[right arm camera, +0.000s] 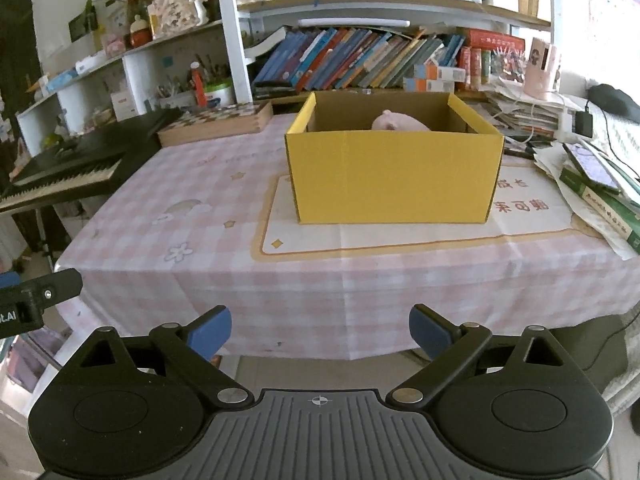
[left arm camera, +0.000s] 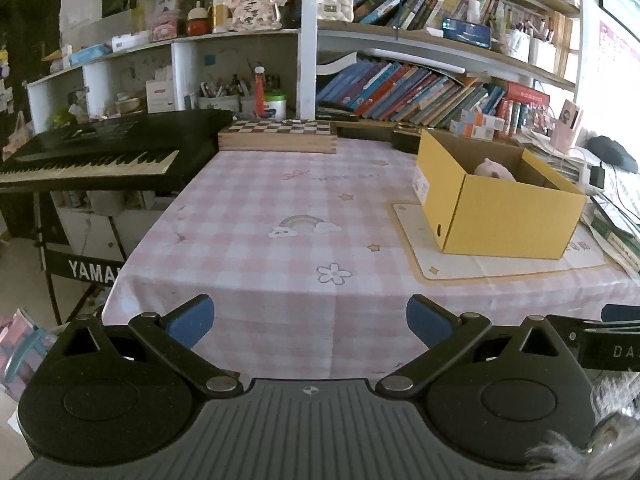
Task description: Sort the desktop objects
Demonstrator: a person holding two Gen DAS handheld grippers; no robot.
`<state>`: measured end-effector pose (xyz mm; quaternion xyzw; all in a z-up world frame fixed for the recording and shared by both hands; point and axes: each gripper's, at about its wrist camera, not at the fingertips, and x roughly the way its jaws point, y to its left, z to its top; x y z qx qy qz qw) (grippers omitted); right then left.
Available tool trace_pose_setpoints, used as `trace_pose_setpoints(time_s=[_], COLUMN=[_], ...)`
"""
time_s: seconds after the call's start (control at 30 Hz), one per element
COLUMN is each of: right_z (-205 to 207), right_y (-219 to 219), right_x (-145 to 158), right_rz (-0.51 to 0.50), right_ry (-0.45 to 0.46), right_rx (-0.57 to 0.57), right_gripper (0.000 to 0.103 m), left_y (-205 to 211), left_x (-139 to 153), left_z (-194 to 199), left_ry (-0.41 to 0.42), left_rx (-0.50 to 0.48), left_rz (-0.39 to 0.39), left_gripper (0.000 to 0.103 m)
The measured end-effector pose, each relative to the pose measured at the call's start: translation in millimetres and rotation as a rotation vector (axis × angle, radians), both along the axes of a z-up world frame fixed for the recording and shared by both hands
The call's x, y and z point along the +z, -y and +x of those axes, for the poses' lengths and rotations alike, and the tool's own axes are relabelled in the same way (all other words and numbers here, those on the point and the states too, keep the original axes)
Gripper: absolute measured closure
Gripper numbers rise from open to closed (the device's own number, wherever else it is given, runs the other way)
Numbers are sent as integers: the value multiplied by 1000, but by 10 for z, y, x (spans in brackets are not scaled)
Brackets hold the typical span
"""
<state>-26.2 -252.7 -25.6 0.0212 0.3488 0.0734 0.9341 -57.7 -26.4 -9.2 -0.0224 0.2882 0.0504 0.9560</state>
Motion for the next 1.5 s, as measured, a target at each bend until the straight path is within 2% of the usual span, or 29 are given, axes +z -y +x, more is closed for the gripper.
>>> trace_pose_setpoints(time_s=[1.5], right_z=[51], right_y=[-18], right_x=[-20], right_rz=[-9], right_ry=[-10], right_rx=[-7], right_gripper=[6], left_y=[-26], left_x=[-6], left_z=[94], left_ry=[-3], left_rx=[-11], left_rz=[-6], left_gripper=[0])
